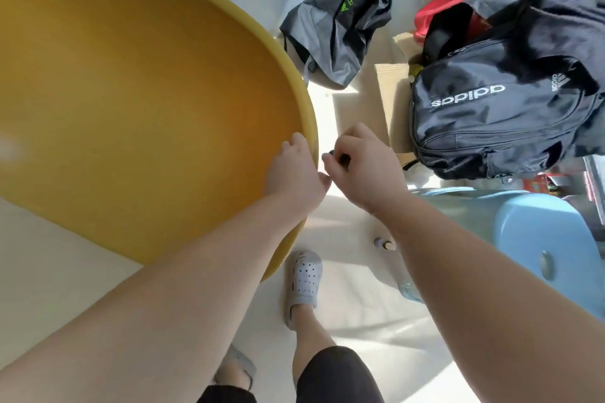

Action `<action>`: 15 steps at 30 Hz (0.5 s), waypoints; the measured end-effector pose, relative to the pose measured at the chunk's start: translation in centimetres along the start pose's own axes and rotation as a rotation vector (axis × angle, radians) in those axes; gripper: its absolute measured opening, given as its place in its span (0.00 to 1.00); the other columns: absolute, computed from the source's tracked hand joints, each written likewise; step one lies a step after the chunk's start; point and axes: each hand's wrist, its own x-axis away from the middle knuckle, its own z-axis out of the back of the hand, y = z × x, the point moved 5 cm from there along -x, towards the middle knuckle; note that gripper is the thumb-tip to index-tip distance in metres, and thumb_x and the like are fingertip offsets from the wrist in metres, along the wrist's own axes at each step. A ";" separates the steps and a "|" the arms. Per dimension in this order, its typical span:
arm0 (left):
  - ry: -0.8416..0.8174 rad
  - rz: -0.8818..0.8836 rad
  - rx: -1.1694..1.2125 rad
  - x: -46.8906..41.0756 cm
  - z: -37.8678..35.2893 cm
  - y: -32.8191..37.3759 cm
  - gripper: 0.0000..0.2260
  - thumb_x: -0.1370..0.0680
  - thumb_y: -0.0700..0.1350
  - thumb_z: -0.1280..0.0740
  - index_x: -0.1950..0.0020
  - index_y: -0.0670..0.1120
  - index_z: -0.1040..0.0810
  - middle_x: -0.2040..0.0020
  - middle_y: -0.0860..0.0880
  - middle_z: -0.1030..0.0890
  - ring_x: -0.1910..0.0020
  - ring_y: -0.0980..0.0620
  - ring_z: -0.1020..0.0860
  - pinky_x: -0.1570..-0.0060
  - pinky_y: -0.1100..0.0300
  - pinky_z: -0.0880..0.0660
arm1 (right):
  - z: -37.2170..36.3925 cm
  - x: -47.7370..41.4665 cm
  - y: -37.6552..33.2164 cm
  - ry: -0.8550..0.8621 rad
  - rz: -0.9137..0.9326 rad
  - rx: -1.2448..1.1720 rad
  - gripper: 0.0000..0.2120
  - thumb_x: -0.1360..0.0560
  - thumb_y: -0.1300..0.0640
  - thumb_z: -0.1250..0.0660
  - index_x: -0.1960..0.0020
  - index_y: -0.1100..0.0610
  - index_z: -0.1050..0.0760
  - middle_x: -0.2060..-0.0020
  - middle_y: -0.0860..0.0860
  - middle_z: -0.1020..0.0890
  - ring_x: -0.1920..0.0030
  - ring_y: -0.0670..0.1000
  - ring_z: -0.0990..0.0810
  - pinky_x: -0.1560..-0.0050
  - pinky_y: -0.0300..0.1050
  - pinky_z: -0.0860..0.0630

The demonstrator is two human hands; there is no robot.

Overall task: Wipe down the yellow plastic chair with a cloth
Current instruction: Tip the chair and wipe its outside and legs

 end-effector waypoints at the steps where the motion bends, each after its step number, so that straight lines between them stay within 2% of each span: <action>1: -0.024 -0.022 -0.009 1.6 -0.7 -0.8 0.18 0.24 0.49 0.30 0.48 0.47 0.40 0.50 0.49 0.31 0.54 0.46 0.30 0.58 0.54 0.34 | -0.1 0.0 -0.4 -0.013 0.049 0.054 0.04 0.23 0.54 0.32 0.56 0.53 0.25 0.54 0.46 0.25 0.66 0.54 0.23 0.65 0.51 0.23; 2: -0.045 -0.051 -0.034 3.2 -1.2 -1.5 0.18 0.24 0.49 0.30 0.48 0.48 0.40 0.50 0.50 0.32 0.55 0.47 0.31 0.59 0.55 0.35 | -0.4 -0.1 -0.7 -0.038 0.094 0.113 0.04 0.23 0.56 0.34 0.49 0.52 0.25 0.51 0.47 0.24 0.66 0.56 0.23 0.66 0.53 0.22; 5: -0.109 -0.159 -0.095 7.5 -2.5 -4.1 0.17 0.25 0.49 0.31 0.49 0.48 0.40 0.52 0.51 0.33 0.56 0.48 0.32 0.60 0.56 0.35 | -1.9 -0.1 -2.0 -0.220 0.257 0.310 0.22 0.21 0.62 0.39 0.31 0.44 0.28 0.37 0.47 0.26 0.65 0.56 0.22 0.67 0.50 0.23; 7: -0.156 -0.211 -0.110 9.9 -2.7 -6.0 0.17 0.25 0.49 0.32 0.49 0.49 0.40 0.52 0.52 0.34 0.56 0.49 0.32 0.60 0.55 0.32 | -2.6 -0.1 -2.9 -0.354 0.353 0.478 0.28 0.20 0.63 0.38 0.26 0.40 0.32 0.28 0.46 0.32 0.64 0.53 0.24 0.67 0.47 0.27; 9: -0.192 -0.258 -0.134 11.9 -2.6 -8.1 0.17 0.24 0.50 0.32 0.49 0.50 0.41 0.53 0.53 0.34 0.57 0.49 0.32 0.60 0.55 0.31 | -2.8 -0.1 -4.3 -0.452 0.409 0.595 0.26 0.18 0.59 0.36 0.24 0.39 0.32 0.23 0.43 0.38 0.61 0.52 0.25 0.64 0.46 0.30; 11: -0.210 -0.306 -0.180 13.4 -1.8 -10.5 0.17 0.24 0.50 0.32 0.49 0.50 0.40 0.54 0.53 0.35 0.59 0.49 0.33 0.61 0.56 0.35 | -3.0 0.3 -6.1 -0.529 0.463 0.634 0.21 0.15 0.54 0.39 0.24 0.39 0.32 0.21 0.42 0.40 0.53 0.53 0.21 0.60 0.46 0.32; 13: -0.237 -0.328 -0.215 14.7 -0.6 -13.3 0.16 0.25 0.49 0.31 0.50 0.50 0.40 0.54 0.53 0.35 0.59 0.49 0.34 0.62 0.55 0.37 | -3.7 0.9 -7.9 -0.572 0.530 0.665 0.21 0.15 0.51 0.41 0.23 0.39 0.34 0.20 0.41 0.42 0.43 0.55 0.20 0.56 0.45 0.34; 15: -0.269 -0.334 -0.235 16.2 0.5 -16.3 0.16 0.26 0.48 0.32 0.51 0.51 0.40 0.56 0.53 0.34 0.61 0.49 0.34 0.64 0.54 0.36 | -4.6 1.1 -9.5 -0.576 0.573 0.691 0.23 0.14 0.49 0.42 0.21 0.38 0.39 0.19 0.39 0.45 0.40 0.55 0.20 0.55 0.46 0.33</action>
